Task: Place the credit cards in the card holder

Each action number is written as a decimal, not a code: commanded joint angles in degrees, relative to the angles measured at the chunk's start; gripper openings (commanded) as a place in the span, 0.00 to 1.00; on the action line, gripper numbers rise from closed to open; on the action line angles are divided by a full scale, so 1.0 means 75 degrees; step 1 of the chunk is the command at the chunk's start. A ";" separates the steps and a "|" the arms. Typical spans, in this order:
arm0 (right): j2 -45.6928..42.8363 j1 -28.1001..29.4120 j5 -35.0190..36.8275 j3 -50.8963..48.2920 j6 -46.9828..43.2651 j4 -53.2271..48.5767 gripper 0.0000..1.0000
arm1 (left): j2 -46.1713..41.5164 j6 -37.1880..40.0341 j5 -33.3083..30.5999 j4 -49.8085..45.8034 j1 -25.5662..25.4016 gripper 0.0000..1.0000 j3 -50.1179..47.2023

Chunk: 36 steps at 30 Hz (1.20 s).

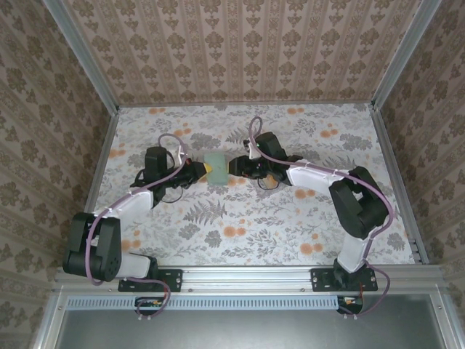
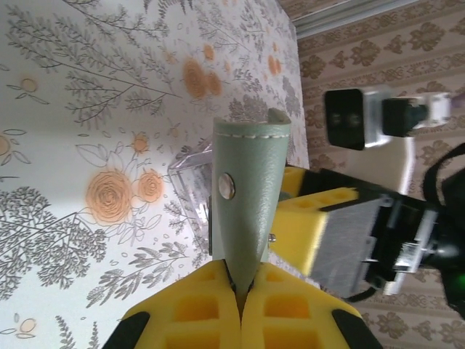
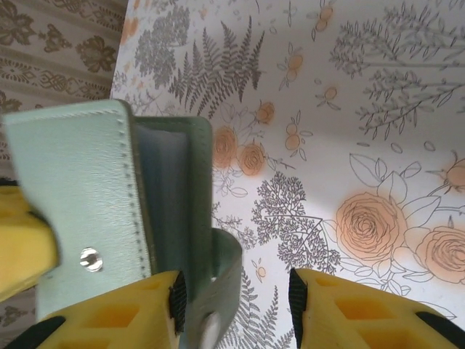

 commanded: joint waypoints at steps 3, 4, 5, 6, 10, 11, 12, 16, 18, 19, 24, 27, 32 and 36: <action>0.0193 -0.0093 -0.0561 -0.0157 0.0451 0.0726 0.43 | -0.0176 -0.0242 0.0482 0.0562 0.0113 0.00 0.0265; 0.0201 -0.0099 -0.0629 -0.0174 0.0512 0.0848 0.39 | -0.0200 -0.0274 0.0478 0.0604 0.0114 0.00 0.0254; 0.0189 -0.0100 -0.0689 -0.0176 0.0552 0.0923 0.35 | -0.0210 -0.0285 0.0462 0.0633 0.0114 0.00 0.0236; 0.0147 -0.0094 -0.0722 -0.0185 0.0560 0.0966 0.29 | -0.0202 -0.0266 0.0429 0.0625 0.0120 0.00 0.0219; -0.0137 -0.0105 -0.0459 -0.0163 0.0247 0.0659 0.13 | -0.0034 -0.0268 0.0371 0.0682 0.0126 0.00 0.0120; -0.0194 -0.0105 -0.0379 -0.0132 0.0148 0.0501 0.11 | 0.0022 -0.0274 0.0368 0.0719 0.0126 0.00 0.0090; -0.0262 -0.0104 -0.0312 -0.0117 0.0059 0.0349 0.10 | 0.0084 -0.0251 0.0337 0.0685 0.0126 0.00 0.0066; -0.0507 -0.0027 0.0083 -0.0152 -0.0310 -0.0171 0.07 | 0.0461 0.0162 0.0088 0.0156 0.0148 0.20 0.0077; -0.0591 0.0032 0.0290 -0.0136 -0.0464 -0.0393 0.07 | 0.0692 0.0340 -0.0083 -0.0118 0.0192 0.38 0.0088; -0.0626 0.0078 0.0372 -0.0140 -0.0539 -0.0505 0.06 | 0.0857 0.0407 -0.0146 -0.0196 0.0234 0.43 0.0087; -0.0501 0.0176 0.0529 -0.0038 -0.0743 -0.0815 0.06 | 0.1637 0.0440 -0.0076 0.0052 0.0382 0.53 0.0024; -0.0460 0.0252 0.0553 0.0011 -0.0751 -0.0894 0.07 | 0.1837 0.0429 -0.0007 0.0126 0.0384 0.60 0.0030; -0.0400 0.0376 0.0872 0.0159 -0.0920 -0.1220 0.07 | 0.1738 0.0394 0.0003 0.0121 0.0318 0.63 0.0007; -0.0408 0.0375 0.0921 0.0188 -0.0918 -0.1233 0.07 | 0.1718 0.0515 -0.0042 -0.0099 0.0220 0.63 0.0041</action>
